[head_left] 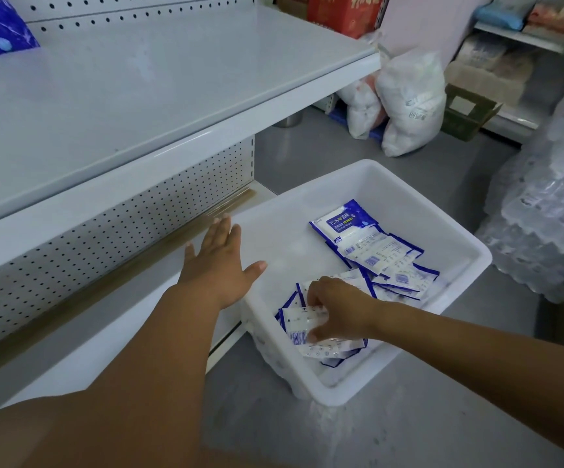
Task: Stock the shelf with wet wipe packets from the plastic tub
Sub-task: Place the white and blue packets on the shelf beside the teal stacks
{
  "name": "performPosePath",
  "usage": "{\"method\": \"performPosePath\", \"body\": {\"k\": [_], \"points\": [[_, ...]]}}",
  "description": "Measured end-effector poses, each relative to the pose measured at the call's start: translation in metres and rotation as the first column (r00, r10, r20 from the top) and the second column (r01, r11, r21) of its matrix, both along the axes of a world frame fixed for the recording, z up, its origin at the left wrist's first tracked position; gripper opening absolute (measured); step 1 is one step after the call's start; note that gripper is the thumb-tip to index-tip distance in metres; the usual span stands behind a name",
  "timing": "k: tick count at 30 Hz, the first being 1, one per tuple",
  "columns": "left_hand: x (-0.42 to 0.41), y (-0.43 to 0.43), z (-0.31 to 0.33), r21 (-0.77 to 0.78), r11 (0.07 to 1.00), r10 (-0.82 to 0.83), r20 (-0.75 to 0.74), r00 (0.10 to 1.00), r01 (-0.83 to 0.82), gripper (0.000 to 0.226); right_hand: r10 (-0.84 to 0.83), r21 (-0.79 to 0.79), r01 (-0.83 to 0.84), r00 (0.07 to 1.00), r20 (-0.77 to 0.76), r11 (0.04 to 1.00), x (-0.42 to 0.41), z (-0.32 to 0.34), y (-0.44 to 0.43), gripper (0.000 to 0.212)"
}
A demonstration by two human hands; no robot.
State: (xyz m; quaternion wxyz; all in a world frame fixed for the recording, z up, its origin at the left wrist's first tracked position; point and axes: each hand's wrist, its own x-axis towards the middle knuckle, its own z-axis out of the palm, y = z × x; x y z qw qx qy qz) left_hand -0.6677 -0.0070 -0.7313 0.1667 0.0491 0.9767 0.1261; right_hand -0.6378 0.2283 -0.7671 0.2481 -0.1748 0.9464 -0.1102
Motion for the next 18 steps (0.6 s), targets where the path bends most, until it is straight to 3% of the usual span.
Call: {"method": "performPosePath", "body": {"k": [3, 9, 13, 16, 18], "points": [[0.0, 0.001, 0.0, 0.015, 1.0, 0.005, -0.001, 1.0, -0.005, 0.087, -0.002, 0.046, 0.0, 0.999, 0.046, 0.999, -0.004, 0.002, -0.003, 0.064], [0.002, -0.002, 0.0, 0.061, 0.998, 0.017, -0.038, 0.999, -0.015, 0.085, -0.029, 0.032, 0.025, 0.989, 0.146, 0.999, -0.006, 0.01, -0.003, 0.055], [0.001, 0.001, 0.005, 0.144, 0.988, 0.068, -0.08, 0.994, -0.056, 0.081, -0.15, -0.069, 0.161, 0.978, 0.145, 0.984, -0.007, 0.02, 0.003, 0.054], [0.003, 0.008, 0.018, 0.356, 0.928, 0.167, -0.148, 0.975, -0.105, 0.072, -0.337, -0.266, 0.354, 0.935, 0.111, 0.896, -0.013, 0.042, 0.006, 0.057], [0.003, 0.014, 0.032, 0.544, 0.826, 0.256, -0.125, 0.959, -0.149, 0.065, -0.473, -0.467, 0.506, 0.859, 0.197, 0.725, -0.016, 0.062, 0.005, 0.057]]}}
